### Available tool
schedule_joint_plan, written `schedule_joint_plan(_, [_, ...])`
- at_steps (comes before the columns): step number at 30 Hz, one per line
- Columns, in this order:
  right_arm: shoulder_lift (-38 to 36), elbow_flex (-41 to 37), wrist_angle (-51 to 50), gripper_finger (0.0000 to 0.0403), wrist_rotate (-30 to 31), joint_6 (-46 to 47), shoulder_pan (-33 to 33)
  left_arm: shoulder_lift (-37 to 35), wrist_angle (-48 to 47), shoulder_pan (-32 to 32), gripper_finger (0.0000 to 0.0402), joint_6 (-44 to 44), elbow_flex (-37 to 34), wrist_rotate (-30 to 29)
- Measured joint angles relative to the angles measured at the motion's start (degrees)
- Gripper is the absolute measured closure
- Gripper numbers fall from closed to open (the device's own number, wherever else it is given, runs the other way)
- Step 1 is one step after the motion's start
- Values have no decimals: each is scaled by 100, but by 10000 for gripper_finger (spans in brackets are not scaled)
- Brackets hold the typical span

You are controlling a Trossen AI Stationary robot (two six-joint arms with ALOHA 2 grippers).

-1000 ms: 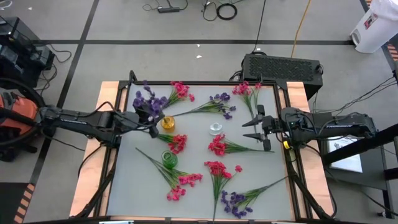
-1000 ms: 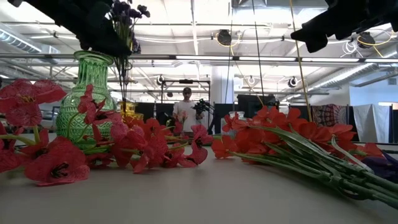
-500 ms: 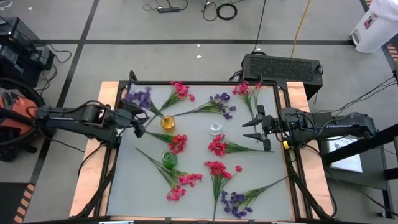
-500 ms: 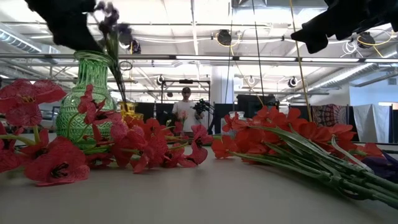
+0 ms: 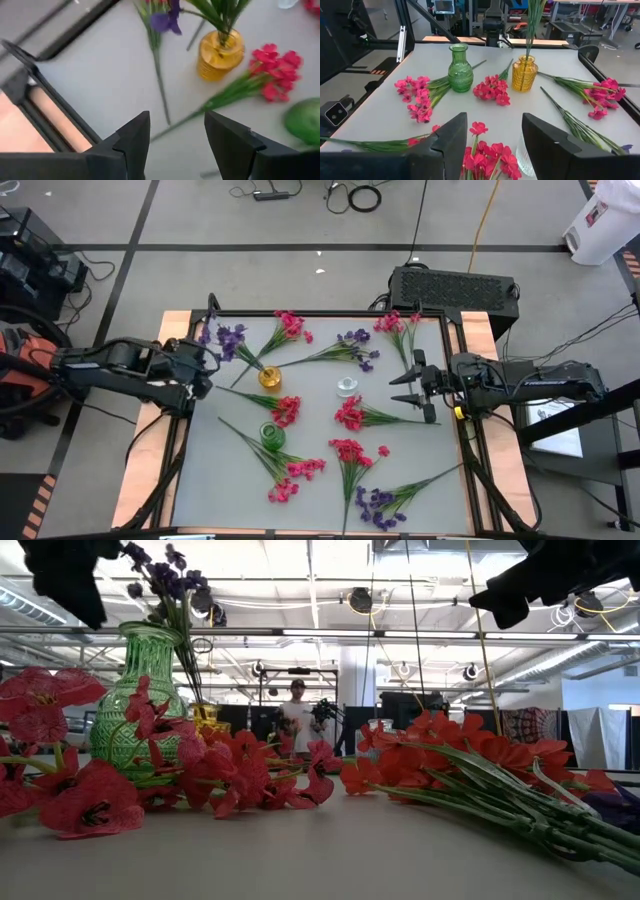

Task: Sort flowers into vase by color
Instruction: Put the bottom violet flowers into the yellow vase

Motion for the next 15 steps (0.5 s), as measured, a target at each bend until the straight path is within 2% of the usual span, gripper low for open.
schedule_joint_plan(8, [-2, 0, -196, 220, 0, 0, -1, 55, -21, 0, 206, -150, 672, 1422])
schedule_joint_plan(15, [-2, 0, -1008, 220, -149, 257, 2, 467, 1465, -295, 206, 517, 650, 2888])
